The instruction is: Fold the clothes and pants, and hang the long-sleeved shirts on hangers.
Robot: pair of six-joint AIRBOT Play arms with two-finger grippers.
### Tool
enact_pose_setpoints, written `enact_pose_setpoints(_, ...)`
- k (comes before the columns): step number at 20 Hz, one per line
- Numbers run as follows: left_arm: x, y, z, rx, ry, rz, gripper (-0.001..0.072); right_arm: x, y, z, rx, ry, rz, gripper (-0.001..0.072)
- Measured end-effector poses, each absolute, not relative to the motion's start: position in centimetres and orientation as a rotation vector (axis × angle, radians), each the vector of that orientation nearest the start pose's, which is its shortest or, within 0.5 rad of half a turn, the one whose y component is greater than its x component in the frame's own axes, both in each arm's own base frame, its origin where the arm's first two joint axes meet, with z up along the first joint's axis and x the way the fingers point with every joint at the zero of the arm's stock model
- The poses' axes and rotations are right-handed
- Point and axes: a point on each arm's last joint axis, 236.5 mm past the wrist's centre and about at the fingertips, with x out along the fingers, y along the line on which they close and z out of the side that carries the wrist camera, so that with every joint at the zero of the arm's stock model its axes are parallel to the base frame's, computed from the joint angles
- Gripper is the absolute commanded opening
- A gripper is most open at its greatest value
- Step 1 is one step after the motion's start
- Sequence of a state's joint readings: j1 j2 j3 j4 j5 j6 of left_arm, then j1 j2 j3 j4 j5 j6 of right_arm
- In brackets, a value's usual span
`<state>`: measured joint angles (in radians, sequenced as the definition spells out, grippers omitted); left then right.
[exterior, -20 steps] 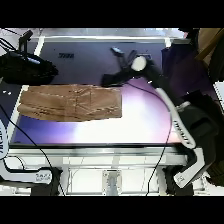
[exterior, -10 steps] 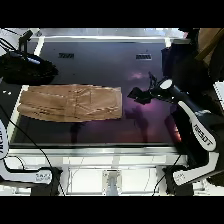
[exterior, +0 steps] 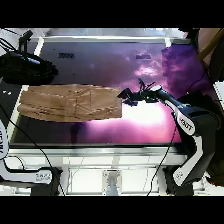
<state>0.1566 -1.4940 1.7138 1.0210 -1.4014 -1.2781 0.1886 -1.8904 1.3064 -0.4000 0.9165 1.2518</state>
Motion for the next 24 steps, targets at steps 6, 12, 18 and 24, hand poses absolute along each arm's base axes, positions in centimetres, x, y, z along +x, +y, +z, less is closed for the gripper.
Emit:
enact_pose_setpoints(6,46.1,-5.0,13.5,-0.228,1.048,-0.440,0.0018,44.0,30.7,-8.8,0.762,1.372,0.638,0.0045)
enact_pose_setpoints(12,45.8,-5.1,13.3,-0.214,1.061,-0.452,0.0016,42.9,30.9,-3.0,0.708,1.371,0.775,0.0038)
enact_pose_setpoints(18,44.3,-7.6,10.9,-0.158,1.139,-0.502,0.0016,41.2,23.9,6.2,0.675,1.353,0.770,0.0038)
enact_pose_setpoints(24,41.4,-17.3,2.1,-0.059,1.288,-0.656,0.0017,40.6,20.5,13.3,0.747,1.281,0.673,0.0038)
